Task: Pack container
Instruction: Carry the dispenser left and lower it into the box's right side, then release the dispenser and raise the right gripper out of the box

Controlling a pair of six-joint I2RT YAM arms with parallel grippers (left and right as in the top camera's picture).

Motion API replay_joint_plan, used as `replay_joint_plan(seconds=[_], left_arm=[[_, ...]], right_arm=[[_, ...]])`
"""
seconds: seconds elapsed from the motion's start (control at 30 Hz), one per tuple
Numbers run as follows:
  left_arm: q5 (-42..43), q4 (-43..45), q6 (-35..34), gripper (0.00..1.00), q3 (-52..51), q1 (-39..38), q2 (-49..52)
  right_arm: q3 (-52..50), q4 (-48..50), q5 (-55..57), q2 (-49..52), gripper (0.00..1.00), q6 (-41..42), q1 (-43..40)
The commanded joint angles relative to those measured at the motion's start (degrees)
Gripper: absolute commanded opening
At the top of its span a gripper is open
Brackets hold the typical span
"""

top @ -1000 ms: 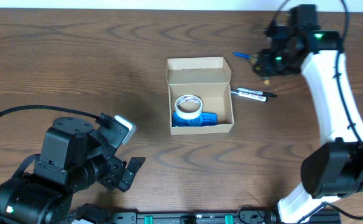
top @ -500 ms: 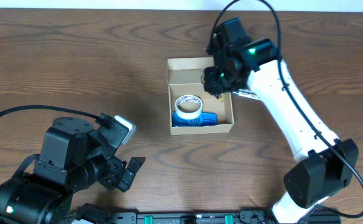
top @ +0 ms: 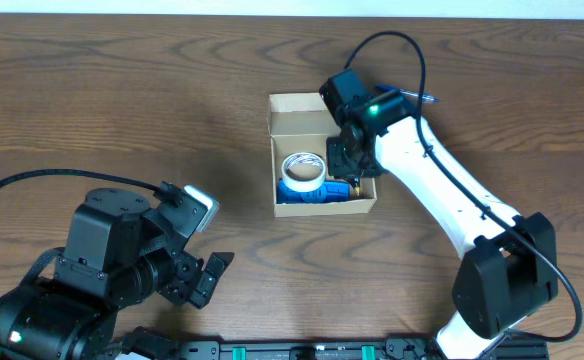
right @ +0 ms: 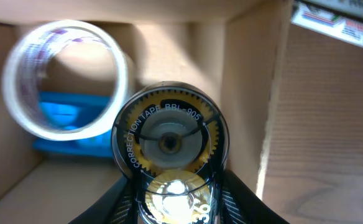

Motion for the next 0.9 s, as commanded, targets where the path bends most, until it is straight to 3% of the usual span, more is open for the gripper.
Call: replay_joint_plan(seconds=[0.0,0.87], left_arm=[[0.76,-0.20,0.39,0.95,0.46,0.13,0.02],[0.76,-0.20,0.39,0.95,0.46,0.13,0.02]], right_arm=[[-2.67,1.92,4.68,-0.07,0.23,3.74,0.39],[-9.64,11.13,7.52,-0.07,0.27,5.09,0.39]])
